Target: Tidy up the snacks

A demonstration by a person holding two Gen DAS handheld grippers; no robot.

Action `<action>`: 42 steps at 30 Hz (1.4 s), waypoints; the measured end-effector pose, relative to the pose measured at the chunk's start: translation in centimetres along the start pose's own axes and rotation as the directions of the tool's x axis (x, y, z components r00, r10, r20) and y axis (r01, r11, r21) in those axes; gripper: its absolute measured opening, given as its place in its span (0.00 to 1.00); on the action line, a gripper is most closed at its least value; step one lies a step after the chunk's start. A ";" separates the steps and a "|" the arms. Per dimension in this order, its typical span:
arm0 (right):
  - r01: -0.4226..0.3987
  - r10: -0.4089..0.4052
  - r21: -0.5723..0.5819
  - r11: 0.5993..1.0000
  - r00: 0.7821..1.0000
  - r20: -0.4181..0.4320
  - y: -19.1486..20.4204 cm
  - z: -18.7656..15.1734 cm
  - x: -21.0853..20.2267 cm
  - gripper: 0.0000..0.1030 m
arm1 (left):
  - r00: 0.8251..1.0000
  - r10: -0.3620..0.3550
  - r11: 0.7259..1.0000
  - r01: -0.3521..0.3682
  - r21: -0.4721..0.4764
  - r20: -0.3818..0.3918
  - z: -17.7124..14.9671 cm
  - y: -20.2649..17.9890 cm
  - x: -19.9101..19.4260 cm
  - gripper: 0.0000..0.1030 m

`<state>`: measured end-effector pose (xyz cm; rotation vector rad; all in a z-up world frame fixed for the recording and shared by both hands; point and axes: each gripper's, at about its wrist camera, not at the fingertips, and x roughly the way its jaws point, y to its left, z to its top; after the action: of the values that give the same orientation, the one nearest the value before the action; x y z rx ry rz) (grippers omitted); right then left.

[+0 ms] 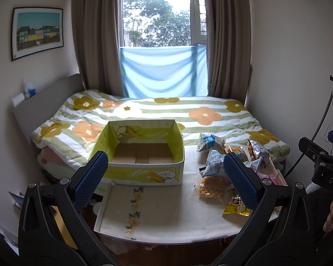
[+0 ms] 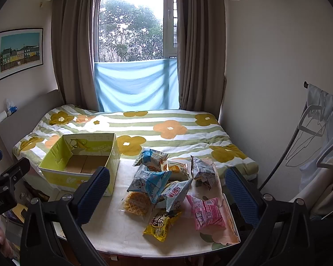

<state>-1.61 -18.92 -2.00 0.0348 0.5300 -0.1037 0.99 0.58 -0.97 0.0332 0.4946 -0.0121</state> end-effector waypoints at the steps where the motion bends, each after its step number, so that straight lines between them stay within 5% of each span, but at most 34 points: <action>1: 0.001 -0.001 0.000 1.000 1.000 0.001 0.0 0.1 0.0 1.00 | 1.000 0.000 1.000 0.000 0.001 0.001 0.0 0.0 0.0 1.00; 42: 0.015 -0.015 0.019 1.000 1.000 0.011 -0.2 0.2 -0.2 1.00 | 1.000 -0.023 1.000 0.023 0.019 0.002 0.6 0.1 0.1 1.00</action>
<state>-1.71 -19.11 -1.78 0.0488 0.5186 -0.1232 1.37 0.62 -0.46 0.0459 0.4925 -0.0392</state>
